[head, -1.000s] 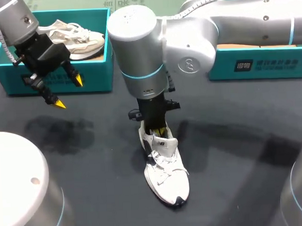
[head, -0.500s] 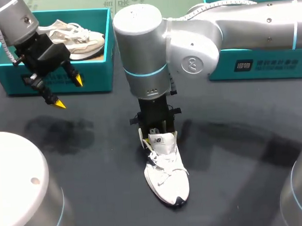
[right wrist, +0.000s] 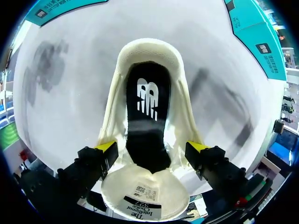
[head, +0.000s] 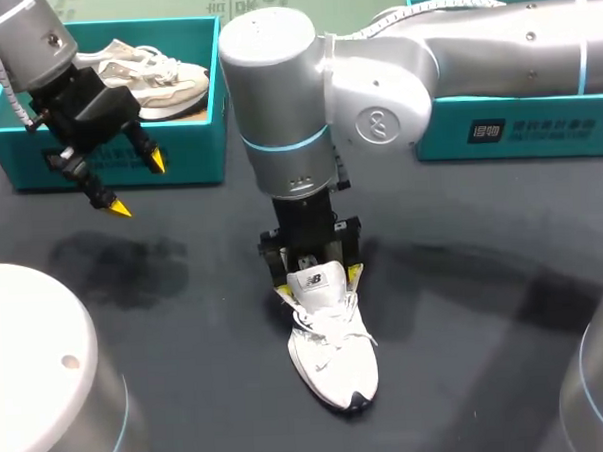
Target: Take the shoe out of the shoebox, open the shoe tongue, remove and reinsert the insole, then place the shoe into the shoebox
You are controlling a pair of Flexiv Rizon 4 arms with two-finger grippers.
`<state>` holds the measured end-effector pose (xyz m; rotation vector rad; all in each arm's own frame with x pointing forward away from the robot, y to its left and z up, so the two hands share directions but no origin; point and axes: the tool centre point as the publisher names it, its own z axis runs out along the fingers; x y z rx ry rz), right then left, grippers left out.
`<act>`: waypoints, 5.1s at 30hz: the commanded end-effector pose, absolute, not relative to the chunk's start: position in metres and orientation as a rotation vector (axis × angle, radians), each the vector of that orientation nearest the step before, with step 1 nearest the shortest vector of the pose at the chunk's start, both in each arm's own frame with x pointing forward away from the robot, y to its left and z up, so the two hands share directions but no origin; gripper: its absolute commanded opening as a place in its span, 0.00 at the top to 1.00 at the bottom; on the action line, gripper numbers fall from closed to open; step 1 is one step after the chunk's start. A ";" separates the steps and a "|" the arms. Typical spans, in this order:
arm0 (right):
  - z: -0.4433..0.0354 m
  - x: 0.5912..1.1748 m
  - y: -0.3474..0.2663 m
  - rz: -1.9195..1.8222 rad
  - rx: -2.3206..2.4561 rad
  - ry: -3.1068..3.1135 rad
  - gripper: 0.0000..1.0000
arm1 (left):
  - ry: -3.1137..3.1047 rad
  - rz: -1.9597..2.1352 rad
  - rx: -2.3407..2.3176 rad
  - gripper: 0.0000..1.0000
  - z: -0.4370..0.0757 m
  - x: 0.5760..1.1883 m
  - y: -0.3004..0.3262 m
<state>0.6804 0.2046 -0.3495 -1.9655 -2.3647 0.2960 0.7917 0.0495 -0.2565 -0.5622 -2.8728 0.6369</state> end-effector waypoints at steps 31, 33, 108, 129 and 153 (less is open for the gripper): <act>-0.341 0.663 0.202 0.338 -2.033 -2.427 0.00 | -2.875 0.634 -0.563 0.00 -0.257 0.791 0.050; -0.339 0.661 0.199 0.336 -2.047 -2.428 0.00 | -2.875 0.634 -0.563 0.00 -0.257 0.791 0.050; -0.324 0.639 0.194 0.198 -2.030 -2.434 0.65 | -2.875 0.634 -0.563 0.00 -0.257 0.791 0.050; -0.319 0.669 0.194 0.191 -1.927 -2.565 0.70 | -2.875 0.634 -0.563 0.00 -0.257 0.791 0.050; -0.324 0.669 0.198 0.221 -1.895 -2.570 0.73 | -2.875 0.634 -0.563 0.00 -0.257 0.791 0.050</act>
